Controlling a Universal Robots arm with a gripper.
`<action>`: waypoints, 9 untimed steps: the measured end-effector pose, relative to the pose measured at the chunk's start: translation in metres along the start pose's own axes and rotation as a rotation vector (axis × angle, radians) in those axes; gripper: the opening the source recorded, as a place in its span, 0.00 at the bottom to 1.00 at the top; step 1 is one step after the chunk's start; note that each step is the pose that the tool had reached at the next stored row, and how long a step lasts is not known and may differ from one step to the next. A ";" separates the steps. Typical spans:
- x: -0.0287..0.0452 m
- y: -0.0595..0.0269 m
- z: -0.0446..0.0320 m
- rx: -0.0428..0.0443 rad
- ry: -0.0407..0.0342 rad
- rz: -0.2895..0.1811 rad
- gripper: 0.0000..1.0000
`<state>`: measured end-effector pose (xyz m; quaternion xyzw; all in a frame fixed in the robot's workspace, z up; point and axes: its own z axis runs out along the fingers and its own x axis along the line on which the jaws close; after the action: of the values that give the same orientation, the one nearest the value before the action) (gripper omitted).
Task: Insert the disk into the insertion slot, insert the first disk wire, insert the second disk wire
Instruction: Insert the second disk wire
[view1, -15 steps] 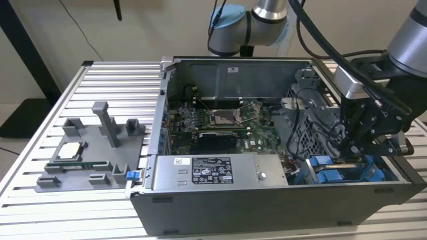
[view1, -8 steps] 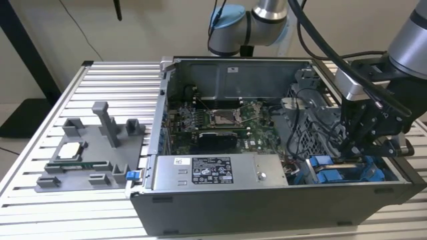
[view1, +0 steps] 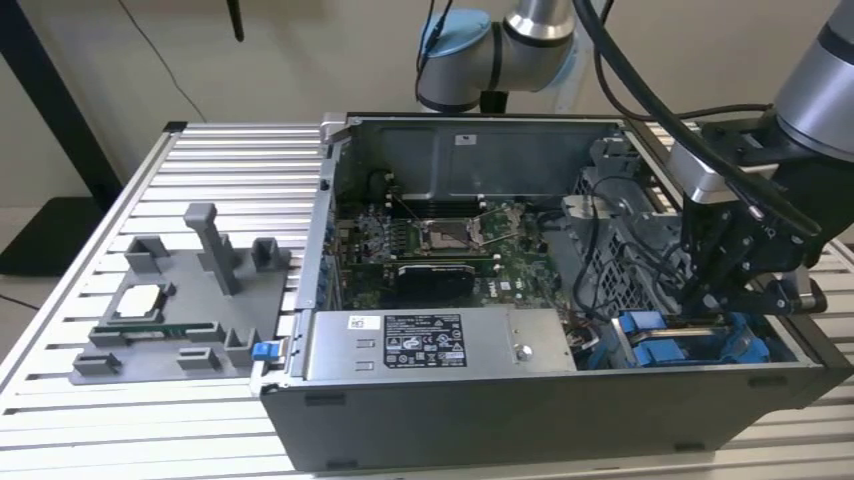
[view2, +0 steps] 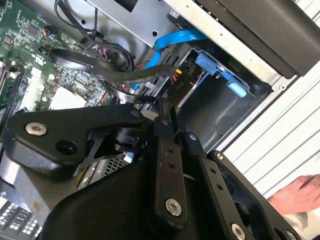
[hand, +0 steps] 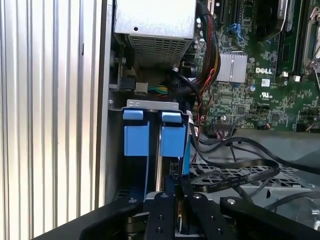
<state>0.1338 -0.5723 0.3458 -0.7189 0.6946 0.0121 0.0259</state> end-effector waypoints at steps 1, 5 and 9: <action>-0.0002 0.0000 0.0003 0.0002 0.0000 0.000 0.00; -0.0013 -0.0001 0.0018 0.0011 0.0001 0.000 0.00; -0.0019 -0.0001 0.0037 0.0021 0.0005 0.000 0.00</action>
<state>0.1339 -0.5703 0.3422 -0.7189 0.6945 0.0112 0.0265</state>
